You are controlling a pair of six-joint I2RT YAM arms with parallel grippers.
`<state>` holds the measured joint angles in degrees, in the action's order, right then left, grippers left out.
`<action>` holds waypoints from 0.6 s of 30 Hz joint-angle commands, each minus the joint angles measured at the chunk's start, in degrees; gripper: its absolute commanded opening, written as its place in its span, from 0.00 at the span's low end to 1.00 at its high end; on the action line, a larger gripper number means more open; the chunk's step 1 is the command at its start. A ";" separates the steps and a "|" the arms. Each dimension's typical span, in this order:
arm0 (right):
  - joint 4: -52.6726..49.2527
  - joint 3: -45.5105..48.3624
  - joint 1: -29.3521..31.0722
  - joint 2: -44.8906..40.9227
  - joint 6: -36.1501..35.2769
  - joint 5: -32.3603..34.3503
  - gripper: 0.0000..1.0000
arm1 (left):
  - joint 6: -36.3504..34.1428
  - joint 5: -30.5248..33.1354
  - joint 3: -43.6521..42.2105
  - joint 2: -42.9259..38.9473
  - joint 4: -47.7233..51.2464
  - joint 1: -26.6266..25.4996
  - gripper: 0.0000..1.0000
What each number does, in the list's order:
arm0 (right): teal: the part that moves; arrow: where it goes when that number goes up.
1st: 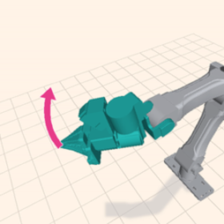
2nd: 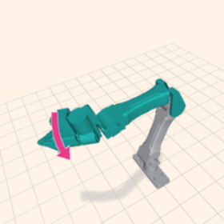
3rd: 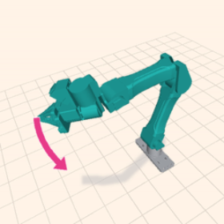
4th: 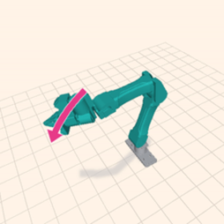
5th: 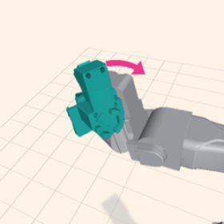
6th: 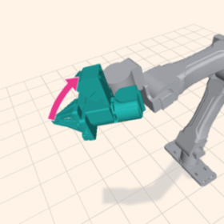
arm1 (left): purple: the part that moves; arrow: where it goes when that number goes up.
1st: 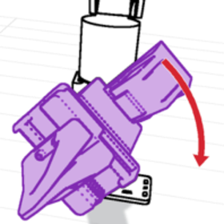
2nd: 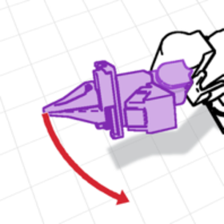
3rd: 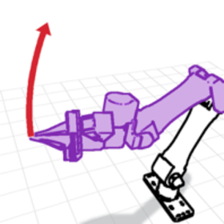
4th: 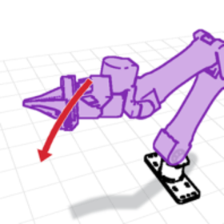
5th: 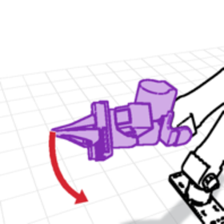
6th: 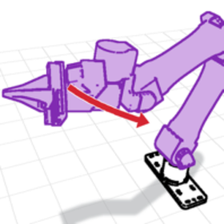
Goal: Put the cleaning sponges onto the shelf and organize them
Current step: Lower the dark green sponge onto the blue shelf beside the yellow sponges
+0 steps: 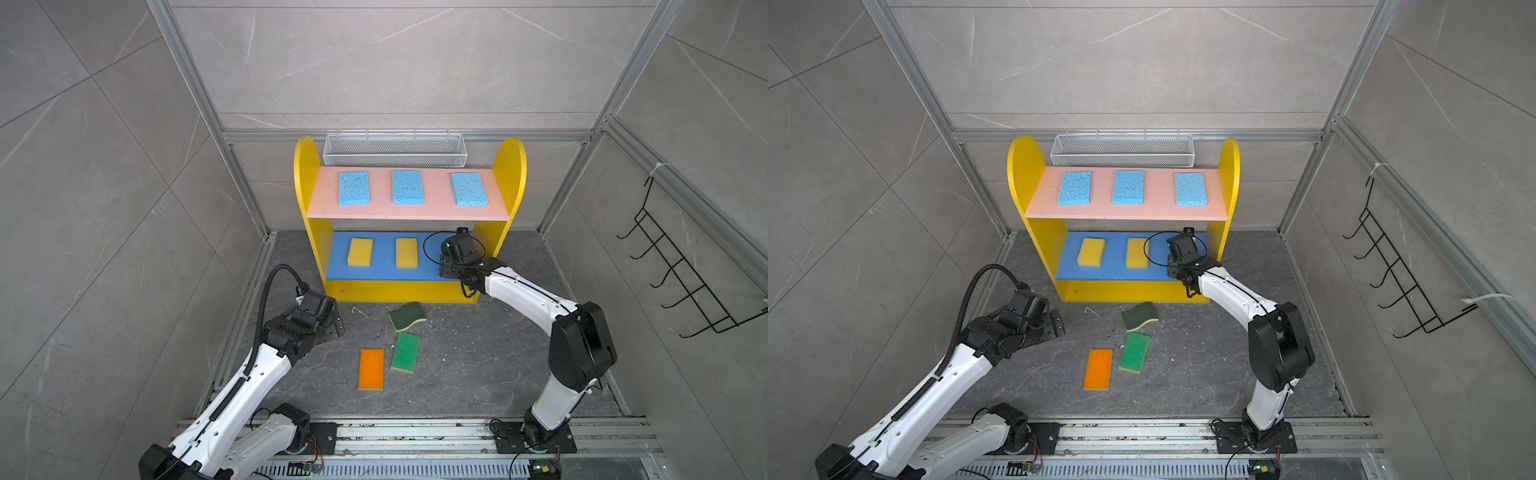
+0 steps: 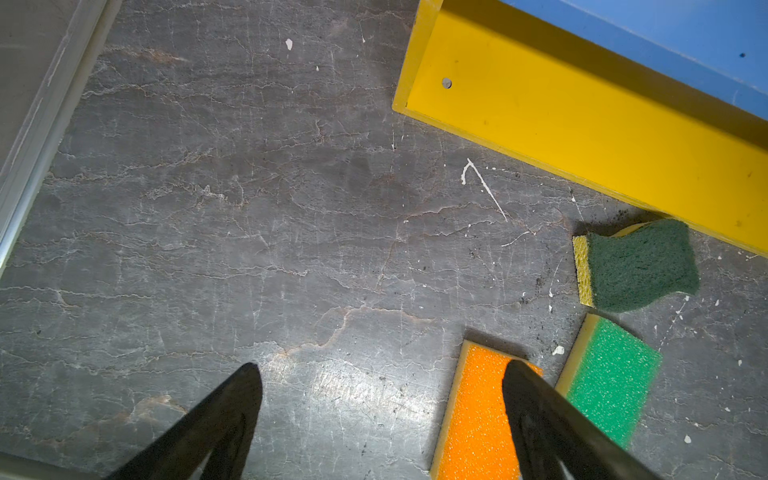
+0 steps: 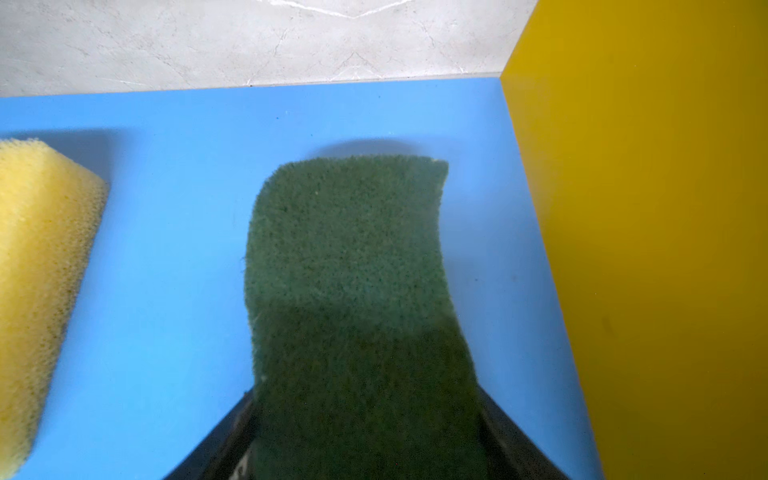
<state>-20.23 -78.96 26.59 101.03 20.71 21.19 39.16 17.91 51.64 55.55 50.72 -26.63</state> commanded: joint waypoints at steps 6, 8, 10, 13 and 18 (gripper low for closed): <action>0.12 -2.36 -0.95 1.76 -0.49 0.51 0.73 | 0.96 0.50 1.42 -0.17 -1.21 0.00 0.93; 0.17 -2.67 -1.06 2.04 -0.65 0.43 0.74 | 1.01 0.37 1.25 -0.14 -1.41 0.00 0.93; 0.04 -2.82 -1.01 2.26 -0.82 0.34 0.74 | 1.04 0.29 1.07 0.04 -1.68 0.00 0.93; 0.19 -2.78 -1.06 2.67 -1.11 0.13 0.74 | 1.05 0.11 1.03 0.43 -1.94 0.00 0.93; 1.14 -2.52 -1.10 2.99 -1.81 0.04 0.74 | 1.08 -0.02 1.03 1.31 -2.63 0.00 0.93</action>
<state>-19.38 -80.53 25.74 102.78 19.84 21.41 39.33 17.85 51.64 56.51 49.39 -26.63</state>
